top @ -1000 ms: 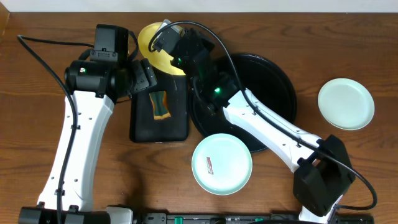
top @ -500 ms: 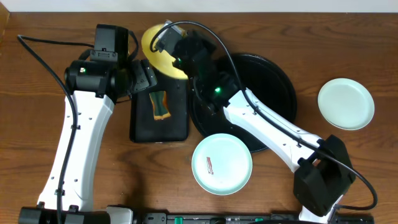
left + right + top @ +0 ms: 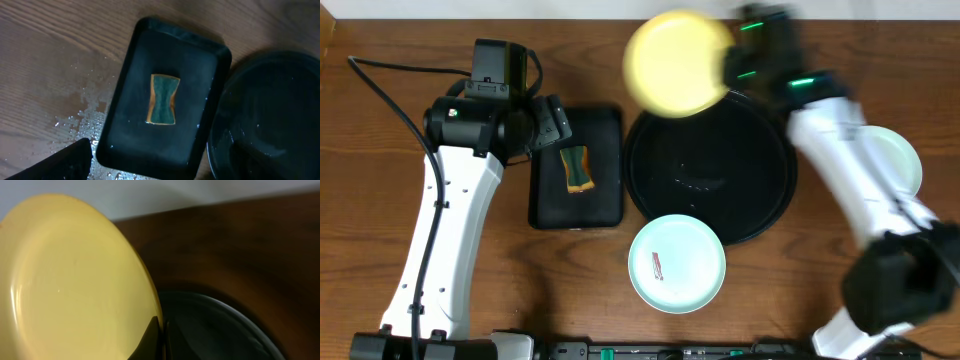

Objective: Clean dirty plates on tray and stack at the side
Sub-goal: 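Carry the yellow plate right and set it on the green plate, then move the right gripper back to the front green plate's rim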

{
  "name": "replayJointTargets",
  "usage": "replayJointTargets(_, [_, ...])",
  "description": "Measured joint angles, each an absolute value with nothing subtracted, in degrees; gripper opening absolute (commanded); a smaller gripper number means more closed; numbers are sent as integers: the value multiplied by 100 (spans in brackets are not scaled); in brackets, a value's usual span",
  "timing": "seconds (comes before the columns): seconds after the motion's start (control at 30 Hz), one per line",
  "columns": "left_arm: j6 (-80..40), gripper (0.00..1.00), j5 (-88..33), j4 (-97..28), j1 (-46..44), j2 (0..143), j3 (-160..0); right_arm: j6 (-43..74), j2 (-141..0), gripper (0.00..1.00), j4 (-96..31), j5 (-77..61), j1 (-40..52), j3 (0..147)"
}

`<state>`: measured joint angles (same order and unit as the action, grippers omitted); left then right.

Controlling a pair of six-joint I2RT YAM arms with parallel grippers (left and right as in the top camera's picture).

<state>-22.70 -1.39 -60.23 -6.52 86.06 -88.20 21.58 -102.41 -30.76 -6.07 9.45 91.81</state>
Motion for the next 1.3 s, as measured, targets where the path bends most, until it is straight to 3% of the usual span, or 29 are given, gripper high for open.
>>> replayJointTargets(0.33, [-2270,89,-137,-6023,-652,8606,-8820,2840,-10331,1,-5111,-1424,-2429,9240])
replayJointTargets(0.57, [-2268,89,-137,-6020,-652,8606,-8820,2762,-10971,1,-5653,-1221,-3616,9026])
replayJointTargets(0.83, [-2270,89,-137,-6020,-652,8606,-8820,2180,-11214,1,-5048,-1074,-3962,8241])
replayJointTargets(0.87, [-2270,89,-137,-6023,-652,8606,-8820,2036,-11214,6,-5002,-1129,-3946,8224])
replayJointTargets(0.9, [-2270,89,-137,-6020,-652,8606,-8820,1907,-11214,30,-4956,-1208,-3924,8221])
replayJointTargets(0.93, [-2270,89,-137,-6020,-652,8606,-8820,1809,-11214,40,-4912,-1275,-3905,8221])
replayJointTargets(1.13, [-2270,89,-137,-6020,-652,8606,-8820,1304,-11111,52,-4676,-1931,-3704,8213])
replayJointTargets(1.3, [-2270,89,-134,-6020,-652,8606,-8820,967,-10276,51,-4624,-2333,-3157,8197])
